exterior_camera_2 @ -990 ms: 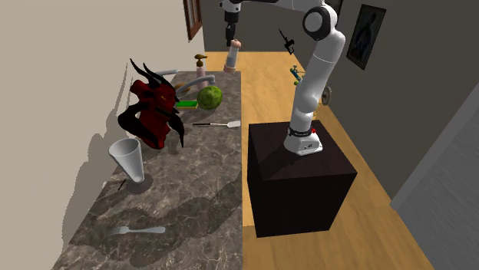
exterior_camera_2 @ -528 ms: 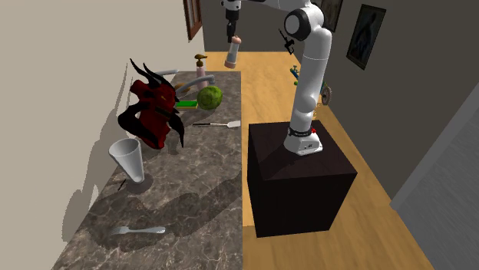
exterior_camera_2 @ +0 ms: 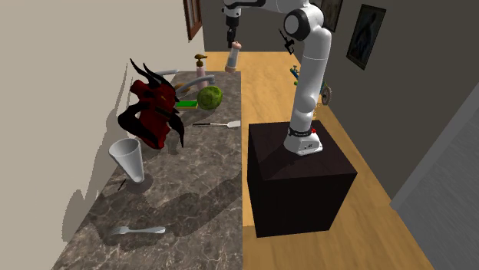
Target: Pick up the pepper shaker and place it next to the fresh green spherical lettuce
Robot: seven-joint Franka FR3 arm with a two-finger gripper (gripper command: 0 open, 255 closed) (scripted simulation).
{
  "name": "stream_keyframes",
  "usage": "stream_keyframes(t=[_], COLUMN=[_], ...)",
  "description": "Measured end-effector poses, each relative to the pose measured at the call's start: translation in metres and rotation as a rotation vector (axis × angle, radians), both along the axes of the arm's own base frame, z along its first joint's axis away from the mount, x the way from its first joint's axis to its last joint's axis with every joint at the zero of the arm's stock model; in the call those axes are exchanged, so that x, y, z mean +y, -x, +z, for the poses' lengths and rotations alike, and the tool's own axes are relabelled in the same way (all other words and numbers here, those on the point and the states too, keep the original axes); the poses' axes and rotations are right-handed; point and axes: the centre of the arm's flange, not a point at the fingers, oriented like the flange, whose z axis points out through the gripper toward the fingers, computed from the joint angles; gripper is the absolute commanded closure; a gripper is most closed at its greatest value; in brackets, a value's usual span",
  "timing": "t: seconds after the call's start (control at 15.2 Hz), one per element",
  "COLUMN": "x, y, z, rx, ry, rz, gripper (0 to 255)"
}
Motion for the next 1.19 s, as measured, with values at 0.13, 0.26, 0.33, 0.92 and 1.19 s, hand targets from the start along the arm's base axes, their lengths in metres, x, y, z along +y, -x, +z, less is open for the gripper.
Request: stream_keyframes(t=[0.13,0.26,0.33,0.92,1.19], x=[0.000,-0.001,-0.001,0.000,0.000], y=[0.001,-0.001,0.000,0.001,0.001], z=[-0.011,-0.020,-0.026,-0.074,-0.095], rx=[0.000,0.000,0.000,0.000,0.000], ry=[0.000,0.000,0.000,0.000,0.000], rz=[0.000,0.000,0.000,0.000,0.000], gripper=[255,255,255,255,255])
